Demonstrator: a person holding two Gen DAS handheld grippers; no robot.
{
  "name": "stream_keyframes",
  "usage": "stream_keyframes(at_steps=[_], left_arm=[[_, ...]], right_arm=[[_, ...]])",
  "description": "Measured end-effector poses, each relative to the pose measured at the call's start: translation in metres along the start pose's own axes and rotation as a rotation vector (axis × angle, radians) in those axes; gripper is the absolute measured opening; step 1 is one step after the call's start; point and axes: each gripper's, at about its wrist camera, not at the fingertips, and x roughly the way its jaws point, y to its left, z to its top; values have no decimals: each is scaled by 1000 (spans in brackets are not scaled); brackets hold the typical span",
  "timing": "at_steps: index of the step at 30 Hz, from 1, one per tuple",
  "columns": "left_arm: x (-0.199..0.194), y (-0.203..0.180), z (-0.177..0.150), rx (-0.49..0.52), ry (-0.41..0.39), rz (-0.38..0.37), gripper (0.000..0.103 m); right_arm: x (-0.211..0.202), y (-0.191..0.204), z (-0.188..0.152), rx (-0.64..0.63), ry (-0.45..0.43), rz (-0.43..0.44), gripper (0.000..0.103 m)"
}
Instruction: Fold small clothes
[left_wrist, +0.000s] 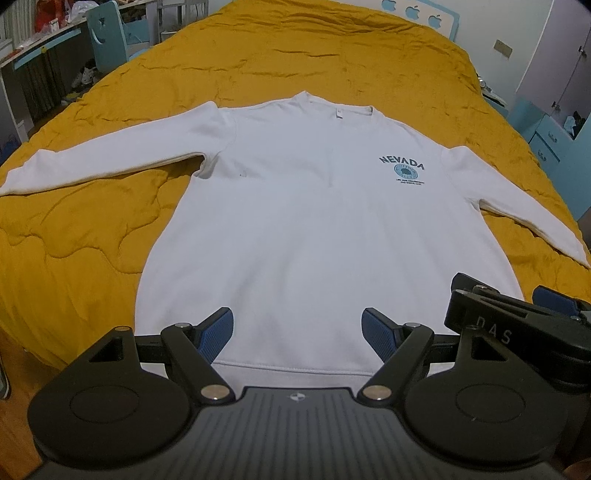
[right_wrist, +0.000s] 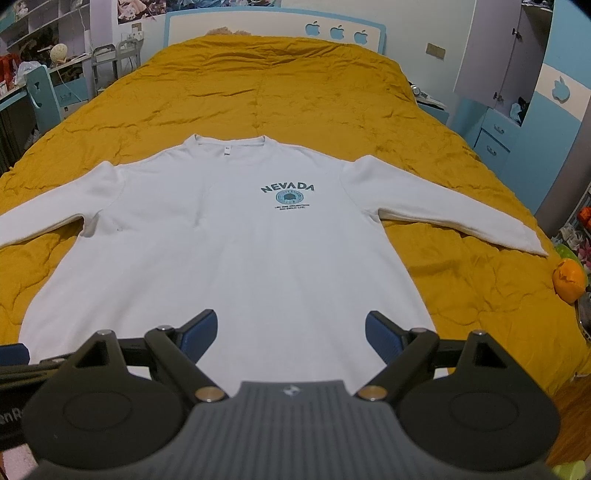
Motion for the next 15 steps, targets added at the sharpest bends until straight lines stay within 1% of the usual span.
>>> stream_keyframes(at_steps=[9,13,15], left_arm=[[5,1,-1,-3,13,-6,93],[10,3,0,-4,12,-18,92],[10,6,1,-6,5,-36,92]], right_arm=[[6,0,-2,4,13,-2,83],[10,1,-3,5,22,-1,83],[12,0,-1,6,21,15,83]])
